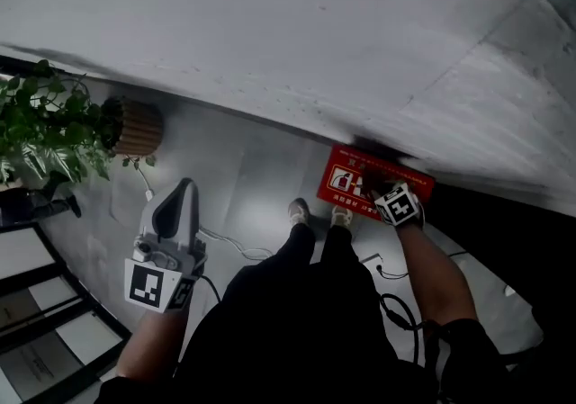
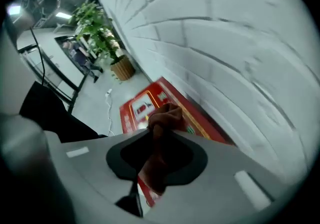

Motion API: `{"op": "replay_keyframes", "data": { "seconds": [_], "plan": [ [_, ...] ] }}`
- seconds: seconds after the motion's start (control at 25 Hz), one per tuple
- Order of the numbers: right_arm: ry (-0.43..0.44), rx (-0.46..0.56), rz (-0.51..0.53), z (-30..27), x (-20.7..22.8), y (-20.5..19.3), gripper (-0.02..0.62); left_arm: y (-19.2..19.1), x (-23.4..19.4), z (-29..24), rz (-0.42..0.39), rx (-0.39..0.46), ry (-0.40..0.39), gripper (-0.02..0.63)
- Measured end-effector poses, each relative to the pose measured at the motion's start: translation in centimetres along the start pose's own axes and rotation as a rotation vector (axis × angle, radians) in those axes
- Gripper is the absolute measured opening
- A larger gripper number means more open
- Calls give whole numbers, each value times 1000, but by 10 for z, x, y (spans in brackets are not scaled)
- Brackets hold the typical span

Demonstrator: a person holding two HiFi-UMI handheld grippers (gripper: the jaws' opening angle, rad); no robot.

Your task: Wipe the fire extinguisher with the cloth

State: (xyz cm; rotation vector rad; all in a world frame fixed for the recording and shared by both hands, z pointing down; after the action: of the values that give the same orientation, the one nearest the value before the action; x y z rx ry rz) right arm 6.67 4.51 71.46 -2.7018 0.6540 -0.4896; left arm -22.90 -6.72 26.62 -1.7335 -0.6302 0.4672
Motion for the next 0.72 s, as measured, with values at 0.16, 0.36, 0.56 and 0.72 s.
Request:
{"op": "replay_keyframes", "data": {
  "seconds": [0.16, 0.36, 0.56, 0.72],
  "plan": [
    [120, 20, 162, -53, -52, 83, 69, -2, -20, 42, -41, -45, 114, 0],
    [240, -140, 254, -108, -111, 86, 71, -9, -56, 112, -46, -99, 312, 0],
    [243, -196, 200, -110, -112, 58, 69, -17, -53, 138, -30, -123, 364, 0],
    [191, -228, 150, -90, -94, 28, 69, -15, -49, 115, -16, -88, 305, 0]
  ]
}}
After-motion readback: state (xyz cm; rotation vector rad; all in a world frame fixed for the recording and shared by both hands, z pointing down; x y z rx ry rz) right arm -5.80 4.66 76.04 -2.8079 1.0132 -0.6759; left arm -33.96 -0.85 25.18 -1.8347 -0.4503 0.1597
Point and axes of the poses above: the fingertips, and each gripper's own axes: z backward along the fingers, x to its right, y out of its top, the point moved 1 cm from there along z, backward along the fingers, and after that the axes turned 3 degrees about z, right-handed, at the moved point
